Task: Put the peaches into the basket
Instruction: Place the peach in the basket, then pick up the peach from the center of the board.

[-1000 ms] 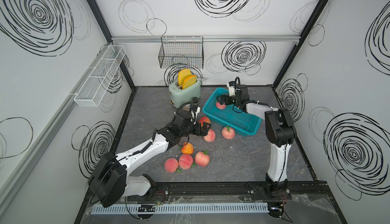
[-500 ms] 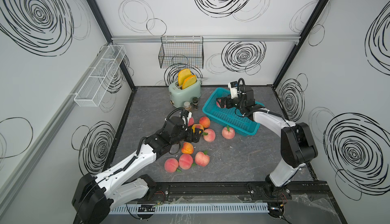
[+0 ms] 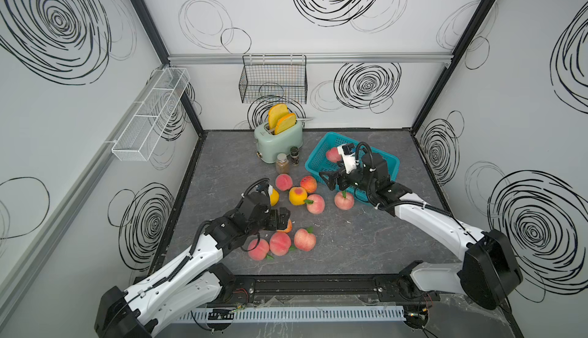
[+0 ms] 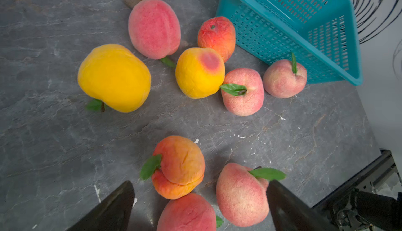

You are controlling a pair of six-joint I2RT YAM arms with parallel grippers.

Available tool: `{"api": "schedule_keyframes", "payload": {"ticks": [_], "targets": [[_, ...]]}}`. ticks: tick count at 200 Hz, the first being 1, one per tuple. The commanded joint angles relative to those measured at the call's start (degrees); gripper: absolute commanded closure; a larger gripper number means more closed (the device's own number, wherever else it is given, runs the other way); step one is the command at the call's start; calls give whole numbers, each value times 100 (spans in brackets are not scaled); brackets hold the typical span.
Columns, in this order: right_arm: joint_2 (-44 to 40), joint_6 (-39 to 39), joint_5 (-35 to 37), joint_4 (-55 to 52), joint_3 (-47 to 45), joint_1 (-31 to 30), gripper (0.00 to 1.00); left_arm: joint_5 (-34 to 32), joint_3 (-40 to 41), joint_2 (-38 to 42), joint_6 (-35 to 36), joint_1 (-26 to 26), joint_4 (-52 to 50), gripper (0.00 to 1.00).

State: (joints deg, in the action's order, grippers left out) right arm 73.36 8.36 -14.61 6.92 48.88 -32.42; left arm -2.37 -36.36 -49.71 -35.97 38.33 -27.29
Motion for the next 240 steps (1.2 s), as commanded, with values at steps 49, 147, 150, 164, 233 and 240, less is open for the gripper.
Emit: {"api": "schedule_keyframes", "payload": {"ticks": [49, 147, 150, 164, 233, 240], "targets": [[-880, -12, -112, -86, -898, -799, 1, -663, -314, 110, -1060, 254, -1646, 2], [-1630, -663, -974, 3, -1395, -1490, 1, -250, 269, 957, -2347, 133, -2401, 2], [-1652, -697, -941, 26, -1413, -1541, 1, -247, 270, 963, -2357, 124, -2430, 2], [-1711, -828, -923, -6, -1408, -1732, 1, -188, 294, 1013, -2401, 72, -2541, 2], [-1619, -1021, -1396, 62, -1425, -2038, 1, -219, 500, 1059, -2798, 17, -2601, 2], [-1602, -1021, -1433, 63, -1418, -2039, 1, -249, 519, 1075, -2869, 16, -2618, 2]]}}
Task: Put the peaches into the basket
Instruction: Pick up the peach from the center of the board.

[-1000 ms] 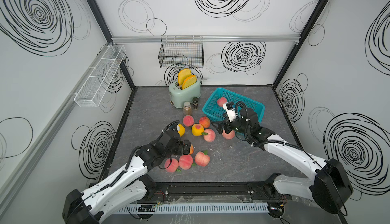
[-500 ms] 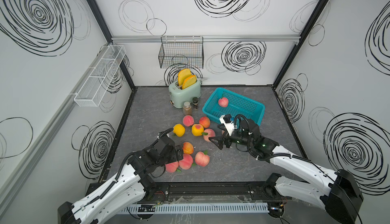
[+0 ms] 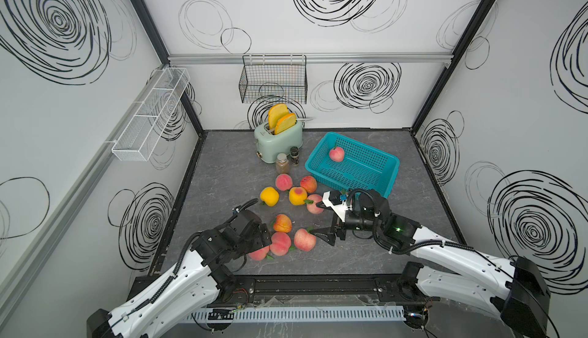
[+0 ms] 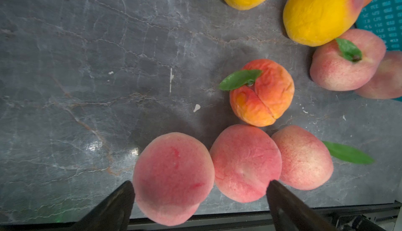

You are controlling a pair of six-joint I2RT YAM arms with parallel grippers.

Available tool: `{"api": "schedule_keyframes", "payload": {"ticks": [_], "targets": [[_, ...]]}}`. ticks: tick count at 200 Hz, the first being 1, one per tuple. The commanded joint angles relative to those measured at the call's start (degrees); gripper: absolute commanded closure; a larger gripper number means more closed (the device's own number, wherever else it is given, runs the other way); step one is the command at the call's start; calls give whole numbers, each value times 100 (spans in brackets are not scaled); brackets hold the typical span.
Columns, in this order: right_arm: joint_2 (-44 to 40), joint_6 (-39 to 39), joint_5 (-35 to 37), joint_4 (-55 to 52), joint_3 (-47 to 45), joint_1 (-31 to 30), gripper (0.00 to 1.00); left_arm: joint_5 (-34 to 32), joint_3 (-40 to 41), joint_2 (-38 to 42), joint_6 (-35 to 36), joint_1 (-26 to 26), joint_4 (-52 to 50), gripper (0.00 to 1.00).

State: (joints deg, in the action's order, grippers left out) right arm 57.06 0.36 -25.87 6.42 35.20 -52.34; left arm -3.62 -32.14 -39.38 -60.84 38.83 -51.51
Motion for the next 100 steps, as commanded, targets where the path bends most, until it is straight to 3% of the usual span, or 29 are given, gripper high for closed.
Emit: {"api": "schedule_keyframes", "payload": {"ticks": [1, 100], "targets": [[31, -221, -311, 114, -49, -48, 1, -127, 100, 38, -392, -34, -199, 2], [-45, -138, -340, 126, -99, -5, 1, -76, 548, -16, -743, -284, 125, 2]]}}
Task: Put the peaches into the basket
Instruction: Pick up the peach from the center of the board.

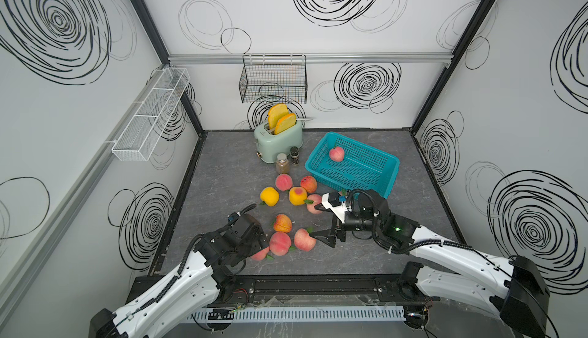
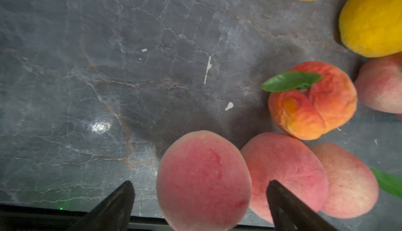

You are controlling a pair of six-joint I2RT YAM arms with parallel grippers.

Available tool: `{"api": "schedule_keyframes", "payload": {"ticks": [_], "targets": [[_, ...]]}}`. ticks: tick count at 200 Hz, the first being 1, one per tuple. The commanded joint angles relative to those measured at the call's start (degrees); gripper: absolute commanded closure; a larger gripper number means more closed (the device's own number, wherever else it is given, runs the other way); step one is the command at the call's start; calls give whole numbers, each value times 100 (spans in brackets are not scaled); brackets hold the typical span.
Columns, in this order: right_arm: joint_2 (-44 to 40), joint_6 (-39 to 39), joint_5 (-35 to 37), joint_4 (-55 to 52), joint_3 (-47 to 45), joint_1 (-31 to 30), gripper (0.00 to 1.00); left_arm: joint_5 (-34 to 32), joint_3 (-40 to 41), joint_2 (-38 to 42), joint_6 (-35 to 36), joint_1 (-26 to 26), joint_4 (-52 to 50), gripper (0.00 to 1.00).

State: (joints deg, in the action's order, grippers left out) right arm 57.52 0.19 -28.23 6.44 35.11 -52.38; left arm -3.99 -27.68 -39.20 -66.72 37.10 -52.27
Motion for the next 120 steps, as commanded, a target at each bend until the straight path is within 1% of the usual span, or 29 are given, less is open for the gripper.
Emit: {"api": "schedule_keyframes", "payload": {"ticks": [1, 62, 120], "targets": [[-91, -118, -108, 127, -91, 8, 1, -40, 108, -34, -152, -114, 210, 2], [-111, -20, -269, 177, -127, 208, 1, 135, 420, -123, -69, -230, 694, 2], [-101, 61, -306, 211, -165, 430, 1, 249, 606, 9, -106, -230, 760, 2]]}}
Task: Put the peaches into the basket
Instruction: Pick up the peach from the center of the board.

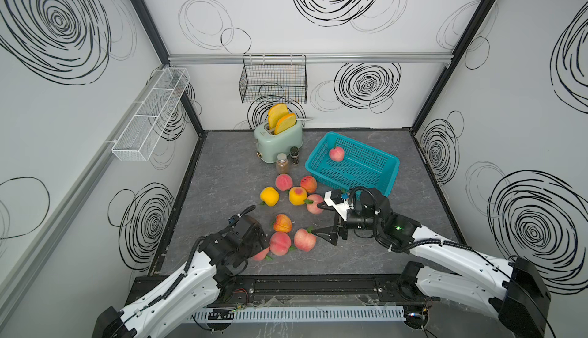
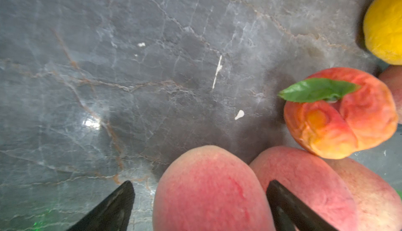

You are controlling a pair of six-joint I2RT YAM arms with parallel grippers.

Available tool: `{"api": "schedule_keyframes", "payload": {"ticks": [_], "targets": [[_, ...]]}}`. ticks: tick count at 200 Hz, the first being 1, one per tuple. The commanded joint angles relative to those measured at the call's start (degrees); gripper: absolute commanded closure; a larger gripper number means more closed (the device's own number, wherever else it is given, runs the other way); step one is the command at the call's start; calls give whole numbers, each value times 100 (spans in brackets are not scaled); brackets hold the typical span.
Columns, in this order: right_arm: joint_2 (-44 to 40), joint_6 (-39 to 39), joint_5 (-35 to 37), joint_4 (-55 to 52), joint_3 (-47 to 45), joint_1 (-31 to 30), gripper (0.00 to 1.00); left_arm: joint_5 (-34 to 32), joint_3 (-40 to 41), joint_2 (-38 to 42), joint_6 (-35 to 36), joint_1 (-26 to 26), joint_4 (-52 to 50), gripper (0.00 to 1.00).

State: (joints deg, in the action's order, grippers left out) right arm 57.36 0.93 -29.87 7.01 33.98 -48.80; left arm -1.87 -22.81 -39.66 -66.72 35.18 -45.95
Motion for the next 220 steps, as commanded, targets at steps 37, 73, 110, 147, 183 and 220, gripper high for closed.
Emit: {"api": "schedule_keyframes", "payload": {"ticks": [37, 73, 110, 147, 183, 220], "targets": [[-132, -14, -110, 126, -75, 142, 1, 108, 211, 37, -107, -37, 263, 1], [-153, -5, -81, 134, -109, 238, 1, 100, 181, 35, -49, -30, 266, 10], [-131, 21, -92, 151, -124, 343, 1, 147, 164, 2, 24, -29, 412, 26], [-76, 32, -39, 125, -106, 415, 1, -114, -171, -83, 248, 53, 273, 31], [-70, 82, 68, 176, -107, 430, 1, -544, -606, -86, 429, 248, -68, 31], [145, 69, 87, 55, 42, 430, 1, -759, -895, -55, 721, 275, -80, 30]]}}
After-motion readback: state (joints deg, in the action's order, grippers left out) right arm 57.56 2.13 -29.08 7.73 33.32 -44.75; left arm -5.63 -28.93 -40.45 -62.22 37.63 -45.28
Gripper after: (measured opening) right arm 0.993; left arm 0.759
